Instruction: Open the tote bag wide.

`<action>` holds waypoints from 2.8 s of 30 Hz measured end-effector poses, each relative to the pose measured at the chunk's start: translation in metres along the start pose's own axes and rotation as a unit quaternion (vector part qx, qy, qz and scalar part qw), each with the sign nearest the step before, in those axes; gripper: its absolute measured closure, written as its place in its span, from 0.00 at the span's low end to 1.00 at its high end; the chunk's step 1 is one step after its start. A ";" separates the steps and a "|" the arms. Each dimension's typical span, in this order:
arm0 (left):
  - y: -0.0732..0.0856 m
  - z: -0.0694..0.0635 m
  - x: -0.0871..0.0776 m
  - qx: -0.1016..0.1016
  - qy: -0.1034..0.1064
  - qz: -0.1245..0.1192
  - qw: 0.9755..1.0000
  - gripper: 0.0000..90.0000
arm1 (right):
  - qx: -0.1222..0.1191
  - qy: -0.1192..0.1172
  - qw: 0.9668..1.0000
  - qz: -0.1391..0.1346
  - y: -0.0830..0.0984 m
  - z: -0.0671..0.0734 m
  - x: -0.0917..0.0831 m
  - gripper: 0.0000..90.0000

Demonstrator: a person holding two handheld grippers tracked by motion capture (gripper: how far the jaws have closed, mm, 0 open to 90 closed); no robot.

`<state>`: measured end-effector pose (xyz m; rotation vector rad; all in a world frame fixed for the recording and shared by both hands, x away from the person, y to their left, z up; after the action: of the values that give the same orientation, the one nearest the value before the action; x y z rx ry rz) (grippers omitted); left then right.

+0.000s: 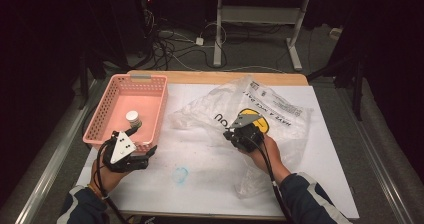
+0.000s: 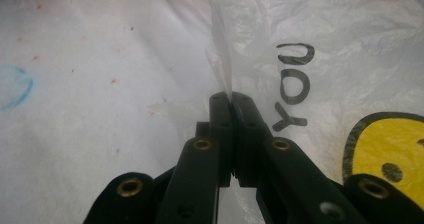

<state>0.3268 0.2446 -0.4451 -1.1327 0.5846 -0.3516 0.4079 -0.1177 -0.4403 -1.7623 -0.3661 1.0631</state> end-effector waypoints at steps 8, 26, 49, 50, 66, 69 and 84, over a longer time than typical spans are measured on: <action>-0.002 0.006 -0.003 -0.011 -0.010 -0.001 1.000 0.18 | -0.015 0.017 1.000 -0.010 -0.013 0.002 -0.007 0.96; 0.001 -0.001 0.001 -0.010 0.005 0.013 1.000 0.18 | -0.018 0.017 1.000 -0.012 -0.012 0.006 -0.019 1.00; -0.014 0.054 0.013 -0.045 -0.052 0.055 0.996 0.19 | 0.001 0.062 0.987 -0.147 -0.067 -0.027 -0.069 1.00; -0.015 0.057 0.015 -0.043 -0.053 0.062 0.996 0.19 | -0.003 0.065 0.986 -0.152 -0.070 -0.028 -0.071 1.00; -0.030 0.085 0.052 -0.015 -0.036 0.154 0.987 0.21 | 0.003 0.077 0.976 -0.203 -0.075 -0.035 -0.093 1.00; -0.030 0.096 0.055 -0.030 -0.025 0.170 0.985 0.21 | -0.001 0.073 0.977 -0.201 -0.075 -0.031 -0.093 1.00; 0.013 0.131 0.102 -0.094 0.027 0.305 0.947 0.43 | -0.005 0.051 0.982 -0.179 -0.070 -0.025 -0.085 1.00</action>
<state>0.4870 0.2910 -0.4438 -1.0636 0.9959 0.2128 0.3950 -0.1570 -0.3358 -1.6717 -0.6004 0.7131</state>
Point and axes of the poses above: each handheld gripper's, and its own axes: x roughly forward along the jaws, y roughly out of its underside, z roughly to its left, the point moved 1 cm from there along x, roughly forward along the jaws, and after that the axes turned 13 degrees about -z, right-handed, at the moved point
